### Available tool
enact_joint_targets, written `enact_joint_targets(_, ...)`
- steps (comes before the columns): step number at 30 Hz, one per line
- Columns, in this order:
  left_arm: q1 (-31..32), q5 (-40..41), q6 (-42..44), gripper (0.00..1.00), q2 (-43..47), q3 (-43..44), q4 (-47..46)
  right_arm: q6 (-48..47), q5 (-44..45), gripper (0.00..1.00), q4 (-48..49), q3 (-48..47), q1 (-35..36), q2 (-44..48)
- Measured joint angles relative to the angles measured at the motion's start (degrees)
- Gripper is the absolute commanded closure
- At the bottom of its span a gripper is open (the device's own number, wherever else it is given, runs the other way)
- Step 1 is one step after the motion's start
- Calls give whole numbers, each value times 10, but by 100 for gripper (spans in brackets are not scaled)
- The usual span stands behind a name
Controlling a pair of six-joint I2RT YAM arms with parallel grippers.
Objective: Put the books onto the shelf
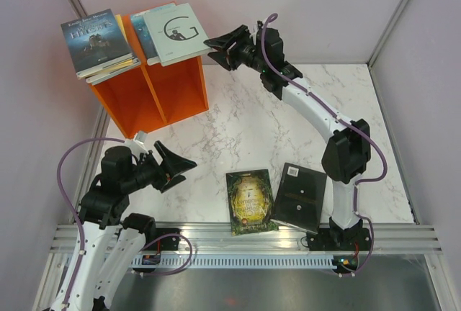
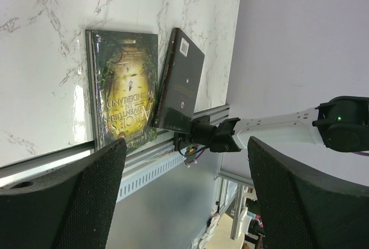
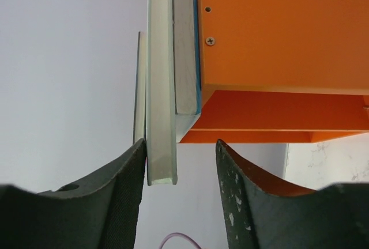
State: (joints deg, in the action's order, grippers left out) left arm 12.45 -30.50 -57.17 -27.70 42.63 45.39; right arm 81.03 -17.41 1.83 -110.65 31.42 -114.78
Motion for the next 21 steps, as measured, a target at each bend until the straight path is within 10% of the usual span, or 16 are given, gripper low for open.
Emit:
enact_joint_targets(6,0,0,0,13,0,-2,0,4,-4,80,15,0,-2,4)
enact_joint_targets(21,0,1,0,13,-18,-2,0,17,-3,92,-24,-96,3,-47)
